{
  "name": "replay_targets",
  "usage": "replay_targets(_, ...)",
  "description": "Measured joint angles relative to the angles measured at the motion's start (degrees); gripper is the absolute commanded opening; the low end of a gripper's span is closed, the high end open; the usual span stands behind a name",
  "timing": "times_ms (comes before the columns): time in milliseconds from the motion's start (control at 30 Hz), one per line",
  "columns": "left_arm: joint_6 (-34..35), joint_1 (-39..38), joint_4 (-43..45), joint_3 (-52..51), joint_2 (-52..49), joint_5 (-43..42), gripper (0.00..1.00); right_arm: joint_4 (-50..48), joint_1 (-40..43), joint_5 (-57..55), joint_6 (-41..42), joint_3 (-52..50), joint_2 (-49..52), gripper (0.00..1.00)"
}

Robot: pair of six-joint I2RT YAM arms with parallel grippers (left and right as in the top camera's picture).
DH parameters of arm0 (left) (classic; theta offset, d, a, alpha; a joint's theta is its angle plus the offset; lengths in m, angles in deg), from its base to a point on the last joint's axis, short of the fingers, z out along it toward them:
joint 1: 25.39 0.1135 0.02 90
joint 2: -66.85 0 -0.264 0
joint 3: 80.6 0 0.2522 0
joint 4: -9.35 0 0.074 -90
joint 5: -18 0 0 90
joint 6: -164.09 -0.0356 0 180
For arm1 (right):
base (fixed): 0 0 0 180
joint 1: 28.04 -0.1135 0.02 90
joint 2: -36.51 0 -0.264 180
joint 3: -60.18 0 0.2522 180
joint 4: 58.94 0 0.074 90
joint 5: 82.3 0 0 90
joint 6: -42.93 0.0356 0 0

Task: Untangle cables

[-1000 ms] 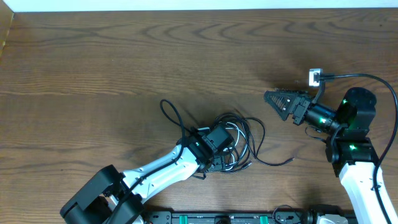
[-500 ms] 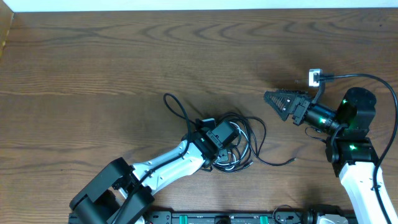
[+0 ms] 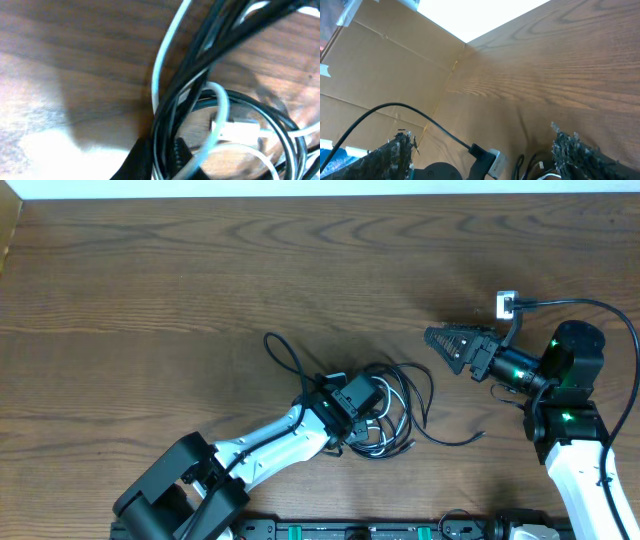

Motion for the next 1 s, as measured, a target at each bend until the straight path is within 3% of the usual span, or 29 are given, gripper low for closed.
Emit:
replay_targets(167,-3.1,1.1,0.2,0.1,0.0,-1.3,0.07,0.0,0.0,0.0,0.0,0.0,0.0,0.88)
replay_targets(333,-12.7,3.2,0.1,0.2,0.2,-3.9,0.07,0.0,0.0,0.0,0.0,0.0,0.0,0.89)
replay_targets(433,-20.7,5.2,-0.4,-0.1,1.9,-3.8,0.07,0.0,0.0,0.0,0.0,0.0,0.0,0.88)
replay_targets(833,-58.2,7.8,-0.5,-0.4,31.1,-3.4,0.08,-3.3,0.0,6.1,-4.6,0.0,0.0,0.84)
replay_targets(1000,-68.5,7.8,-0.1,-0.4,38.0,-3.4,0.07,-7.3,0.0,10.1,-5.6,0.0,0.0,0.84)
